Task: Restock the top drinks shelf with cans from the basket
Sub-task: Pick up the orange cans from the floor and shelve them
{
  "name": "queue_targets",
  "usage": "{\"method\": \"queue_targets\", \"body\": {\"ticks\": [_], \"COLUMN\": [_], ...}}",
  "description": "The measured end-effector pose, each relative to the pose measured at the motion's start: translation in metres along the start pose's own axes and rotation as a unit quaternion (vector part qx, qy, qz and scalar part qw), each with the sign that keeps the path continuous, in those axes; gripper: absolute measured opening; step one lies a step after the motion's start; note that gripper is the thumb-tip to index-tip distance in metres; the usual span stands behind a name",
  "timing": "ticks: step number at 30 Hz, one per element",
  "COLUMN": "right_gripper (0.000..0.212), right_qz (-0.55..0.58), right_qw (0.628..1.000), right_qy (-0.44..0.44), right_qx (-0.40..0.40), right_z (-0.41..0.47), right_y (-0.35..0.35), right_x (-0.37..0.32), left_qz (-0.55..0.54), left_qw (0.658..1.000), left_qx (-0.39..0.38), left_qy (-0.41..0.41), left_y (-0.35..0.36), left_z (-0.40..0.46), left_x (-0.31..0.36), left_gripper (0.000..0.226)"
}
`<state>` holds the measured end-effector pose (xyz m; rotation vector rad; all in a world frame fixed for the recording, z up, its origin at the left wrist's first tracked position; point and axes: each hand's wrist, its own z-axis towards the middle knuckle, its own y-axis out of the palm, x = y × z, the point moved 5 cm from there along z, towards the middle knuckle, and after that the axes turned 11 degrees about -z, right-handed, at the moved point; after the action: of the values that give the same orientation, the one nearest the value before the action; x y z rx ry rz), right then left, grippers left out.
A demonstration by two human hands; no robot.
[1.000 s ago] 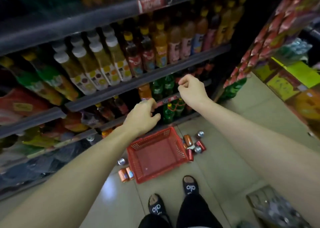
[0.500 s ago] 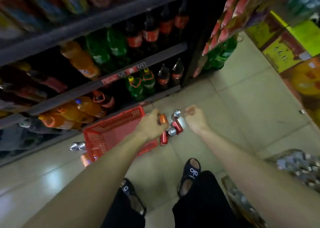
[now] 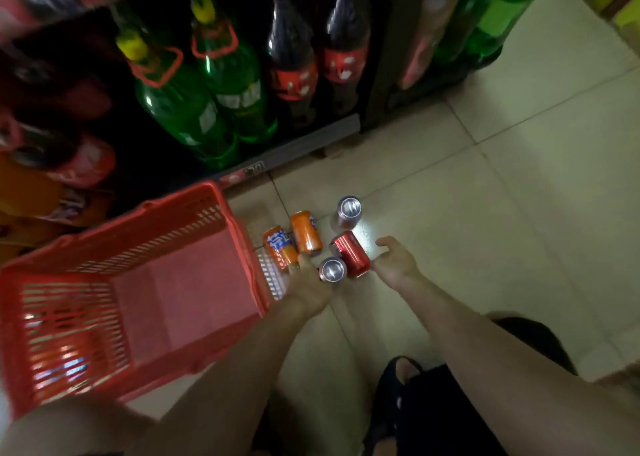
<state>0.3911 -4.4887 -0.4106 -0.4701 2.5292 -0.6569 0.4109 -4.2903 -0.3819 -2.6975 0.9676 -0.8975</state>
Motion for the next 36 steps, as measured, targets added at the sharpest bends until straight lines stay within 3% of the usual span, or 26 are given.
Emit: {"method": "queue_targets", "body": {"ticks": [3, 5, 8, 11, 15, 17, 20, 23, 26, 29, 32, 36], "right_gripper": [0.077, 0.097, 0.105, 0.101, 0.134, 0.125, 0.089, 0.069, 0.055, 0.064, 0.088, 0.102], "right_qz": [-0.037, -0.047, -0.054, -0.040, -0.071, -0.089, -0.066, 0.048, 0.170, 0.246, 0.245, 0.238], "right_qw": [0.998, 0.996, 0.991, 0.991, 0.991, 0.990, 0.993, 0.993, 0.968, 0.941, 0.941, 0.932], "right_qy": [-0.008, -0.017, -0.056, -0.076, -0.092, -0.091, -0.085, -0.035, 0.005, 0.015, -0.008, -0.040], "right_qx": [-0.042, -0.071, -0.105, -0.100, -0.073, -0.061, -0.053, -0.103, -0.183, -0.230, -0.235, -0.270], "right_z": [0.064, 0.099, 0.129, 0.139, 0.154, 0.163, 0.161, 0.148, 0.138, 0.129, 0.124, 0.112], "right_y": [0.037, 0.058, 0.082, 0.091, 0.096, 0.099, 0.098, 0.095, 0.094, 0.100, 0.108, 0.124], "right_x": [0.027, 0.038, 0.041, 0.042, 0.050, 0.054, 0.051, 0.057, 0.076, 0.086, 0.080, 0.071], "left_qz": [0.020, 0.026, 0.050, 0.003, 0.011, -0.006, -0.017, -0.078, -0.126, -0.144, -0.159, -0.142], "left_qw": [0.997, 0.996, 0.996, 0.995, 0.990, 0.990, 0.987, 0.978, 0.976, 0.980, 0.982, 0.984], "left_qx": [0.074, 0.079, 0.070, 0.079, 0.091, 0.086, 0.086, 0.094, 0.113, 0.103, 0.082, 0.085], "left_qy": [-0.007, -0.020, 0.018, 0.069, 0.104, 0.116, 0.134, 0.171, 0.134, 0.089, 0.063, 0.066], "left_y": [0.024, 0.036, 0.044, 0.050, 0.057, 0.061, 0.064, 0.060, 0.053, 0.051, 0.053, 0.054], "left_z": [0.052, 0.074, 0.102, 0.120, 0.121, 0.128, 0.142, 0.141, 0.138, 0.137, 0.138, 0.142], "left_x": [-0.039, -0.060, -0.085, -0.096, -0.094, -0.099, -0.110, -0.108, -0.113, -0.122, -0.129, -0.132], "left_gripper": [0.095, 0.104, 0.126, 0.120, 0.096, 0.092, 0.090, 0.082, 0.063, 0.053, 0.039, 0.047]}}
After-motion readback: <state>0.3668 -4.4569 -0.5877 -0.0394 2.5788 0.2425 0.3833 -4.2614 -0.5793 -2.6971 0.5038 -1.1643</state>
